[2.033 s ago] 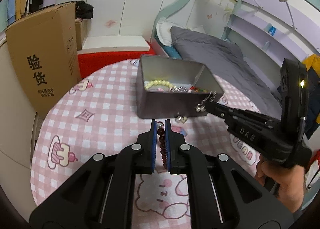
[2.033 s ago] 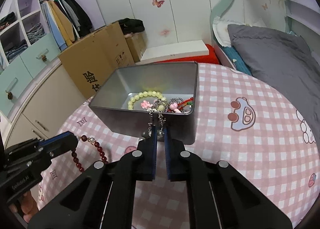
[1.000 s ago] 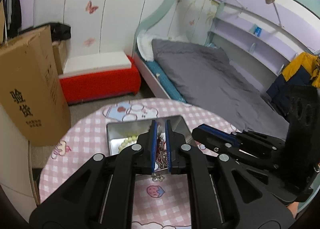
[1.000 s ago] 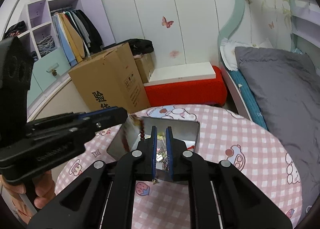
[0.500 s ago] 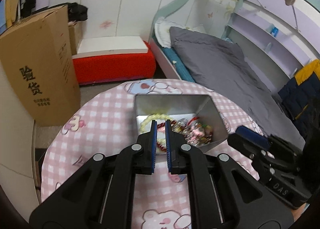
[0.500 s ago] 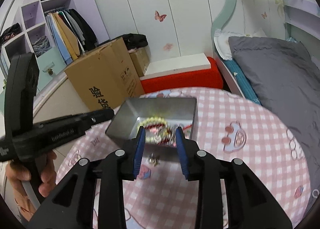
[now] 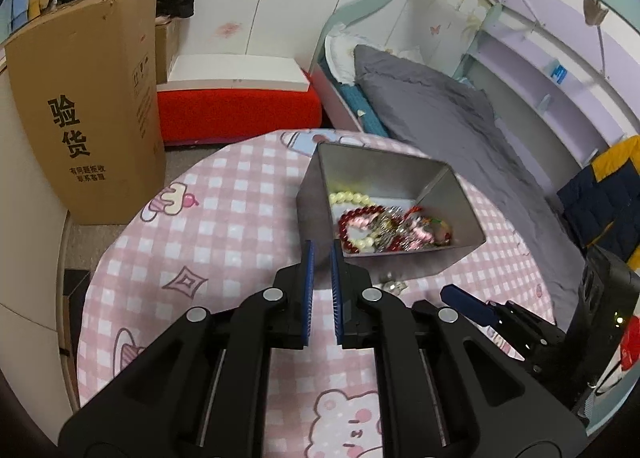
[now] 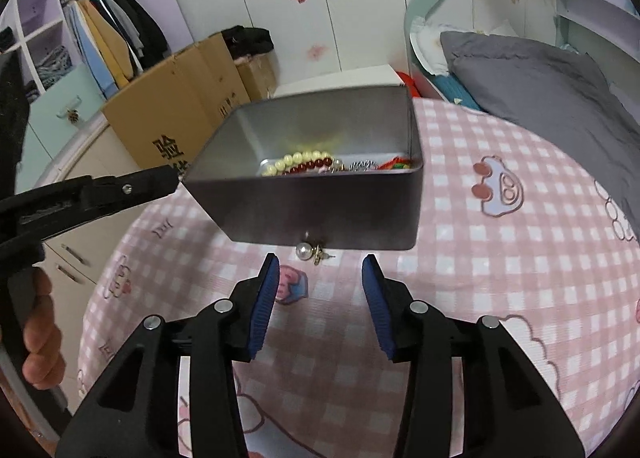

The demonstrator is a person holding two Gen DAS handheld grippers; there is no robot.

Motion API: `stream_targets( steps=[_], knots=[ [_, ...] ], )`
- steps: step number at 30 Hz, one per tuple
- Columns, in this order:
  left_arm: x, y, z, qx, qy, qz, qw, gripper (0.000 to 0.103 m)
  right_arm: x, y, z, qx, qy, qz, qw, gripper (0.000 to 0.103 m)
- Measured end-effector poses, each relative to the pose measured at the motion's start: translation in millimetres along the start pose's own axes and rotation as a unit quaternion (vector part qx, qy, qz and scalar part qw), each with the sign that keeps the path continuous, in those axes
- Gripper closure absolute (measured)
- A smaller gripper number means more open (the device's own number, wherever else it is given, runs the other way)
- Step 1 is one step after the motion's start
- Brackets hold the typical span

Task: Organize jewelry
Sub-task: 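Move the right tool to the pearl earring by the box and grasp it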

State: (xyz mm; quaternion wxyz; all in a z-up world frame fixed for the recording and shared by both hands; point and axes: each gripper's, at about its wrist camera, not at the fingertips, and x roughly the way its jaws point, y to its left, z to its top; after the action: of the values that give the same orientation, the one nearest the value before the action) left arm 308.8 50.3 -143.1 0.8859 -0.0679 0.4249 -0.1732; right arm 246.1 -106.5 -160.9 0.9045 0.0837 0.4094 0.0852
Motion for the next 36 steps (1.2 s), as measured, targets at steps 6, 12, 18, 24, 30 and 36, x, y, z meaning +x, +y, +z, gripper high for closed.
stream_targets(
  steps=[6,12,18,24,30,36],
  knots=[
    [0.5,5.3,-0.4,-0.007,-0.001,-0.012,0.9999,0.094,16.1,11.5,-0.3,-0.005,0.012,-0.008,1.000,0.062],
    [1.1,14.2,0.2,-0.017,-0.004,-0.015,0.9997,0.094,24.4,17.5,3.9,-0.006,0.013,-0.026,1.000,0.062],
    [0.0,18.4,2.4,-0.020,-0.024,-0.013,0.9994,0.094,30.2,23.8,4.8,-0.015,0.014,-0.042,0.999,0.067],
    [-5.7,16.5,7.3,-0.020,-0.050,-0.030,0.9981,0.014,30.9,19.5,3.9,-0.018,0.016,-0.037,0.999,0.086],
    [5.8,10.1,12.4,-0.011,-0.034,-0.004,0.9994,0.014,24.5,10.6,-1.4,-0.016,0.015,-0.025,0.999,0.089],
    [20.0,3.4,17.2,-0.007,-0.013,0.007,0.9999,0.014,16.8,-3.0,-5.6,-0.009,0.018,-0.024,0.999,0.103]
  ],
)
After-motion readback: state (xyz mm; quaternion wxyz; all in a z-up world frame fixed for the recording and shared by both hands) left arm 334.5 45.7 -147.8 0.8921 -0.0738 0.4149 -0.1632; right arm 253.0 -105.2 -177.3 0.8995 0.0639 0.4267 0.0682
